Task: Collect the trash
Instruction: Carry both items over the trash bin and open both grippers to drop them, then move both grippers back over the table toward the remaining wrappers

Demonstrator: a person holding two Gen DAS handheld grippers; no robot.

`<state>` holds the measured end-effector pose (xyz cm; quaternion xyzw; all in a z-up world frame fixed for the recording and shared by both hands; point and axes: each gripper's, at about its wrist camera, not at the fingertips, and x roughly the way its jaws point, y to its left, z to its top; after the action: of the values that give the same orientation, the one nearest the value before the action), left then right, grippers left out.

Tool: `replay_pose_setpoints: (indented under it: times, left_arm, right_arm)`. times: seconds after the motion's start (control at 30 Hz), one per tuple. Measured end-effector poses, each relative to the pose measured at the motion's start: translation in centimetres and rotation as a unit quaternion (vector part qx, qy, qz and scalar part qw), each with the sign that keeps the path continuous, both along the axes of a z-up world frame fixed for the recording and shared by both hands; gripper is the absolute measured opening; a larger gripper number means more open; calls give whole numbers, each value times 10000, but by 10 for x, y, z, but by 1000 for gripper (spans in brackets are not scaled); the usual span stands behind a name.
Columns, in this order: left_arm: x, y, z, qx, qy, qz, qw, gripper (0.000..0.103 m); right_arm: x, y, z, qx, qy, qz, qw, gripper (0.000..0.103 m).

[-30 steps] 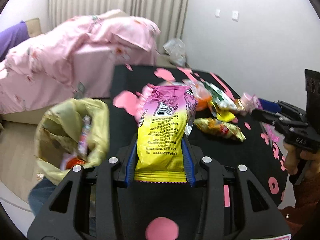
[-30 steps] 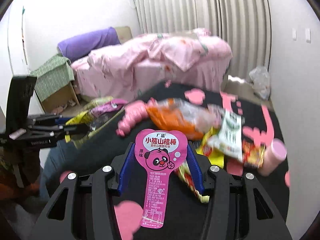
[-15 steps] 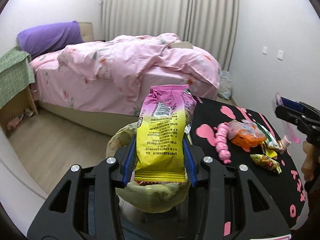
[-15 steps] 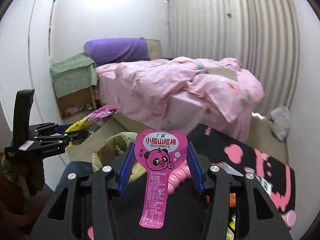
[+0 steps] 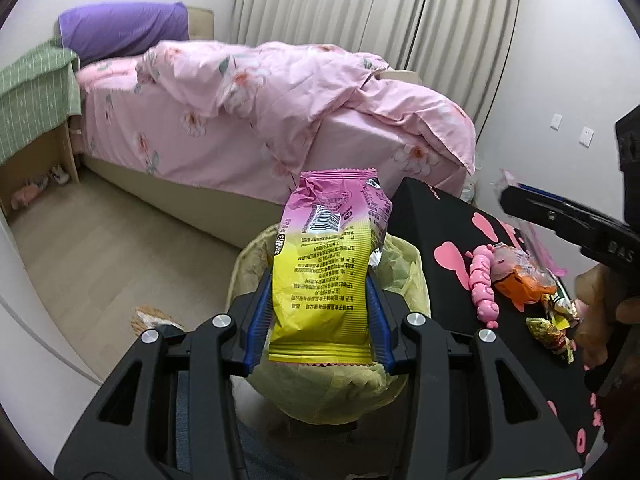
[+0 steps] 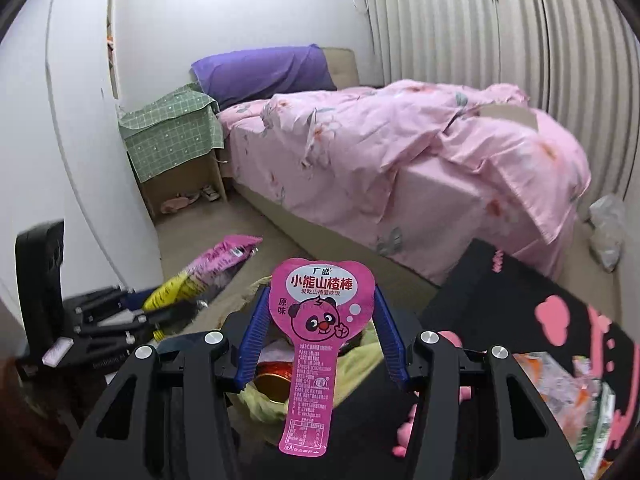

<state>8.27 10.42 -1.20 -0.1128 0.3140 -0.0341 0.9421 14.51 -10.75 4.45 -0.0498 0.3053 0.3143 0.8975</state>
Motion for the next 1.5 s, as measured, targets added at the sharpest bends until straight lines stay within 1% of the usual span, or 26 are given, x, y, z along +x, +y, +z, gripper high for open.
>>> replay_pose_setpoints:
  times: [0.13,0.27,0.47,0.63,0.67,0.7,0.73,0.77,0.8,0.87,0.93,1.03,1.13,1.2,1.37,1.4,1.5]
  left_arm:
    - [10,5,-18,-178,176,-36,9997,40]
    - [20,3,-33,-277,375,-134,9988,40]
    - [36,0,-40,-298,478,-157,9983,40]
    - [46,0,-44,-280,525,-105,9982,42]
    - [47,3,-44,-335,509,-84,9981,47]
    - [49,8,-44,-502,452,-63,9977,59]
    - [49,11,-44,-630,412,-50,9972,64]
    - [49,17,-42,-833,341,-26,9959,71]
    - [49,22,-40,-948,289,10,9951,76]
    - [49,25,-36,-973,229,119,9949,81]
    - [48,25,-32,-918,207,159,9954,82]
    - [47,25,-26,-881,135,182,9959,82]
    - [44,26,-18,-883,43,307,9956,82]
    - [44,21,-13,-843,19,220,9962,82]
    - [42,-15,2,-587,-193,-218,9979,82]
    - [42,-28,6,-555,-256,-373,9974,82]
    - [44,-57,11,-503,-318,-724,9956,86]
  right_arm:
    - [17,9,-16,-42,196,4,9998,48]
    - [27,17,-32,-78,291,12,9995,48]
    - [45,22,-44,1,395,-40,9992,48]
    - [61,21,-53,284,597,-73,9978,49]
    - [65,21,-56,345,701,-91,9969,49]
    - [67,19,-59,390,789,-114,9961,58]
    - [70,19,-60,434,833,-118,9955,68]
    - [70,17,-61,497,853,-102,9951,69]
    - [70,16,-61,516,849,-91,9950,69]
    - [68,11,-61,499,767,-161,9957,69]
    - [64,3,-60,492,713,-261,9959,69]
    - [56,-19,-54,467,608,-415,9962,69]
    - [41,-47,-46,432,423,-605,9963,69]
    - [28,-70,-41,323,276,-745,9963,69]
    - [-8,-133,-37,100,-8,-1288,9916,70]
    - [-16,-146,-37,38,-67,-1402,9901,74]
    - [-37,-185,-38,-31,-126,-1591,9872,74]
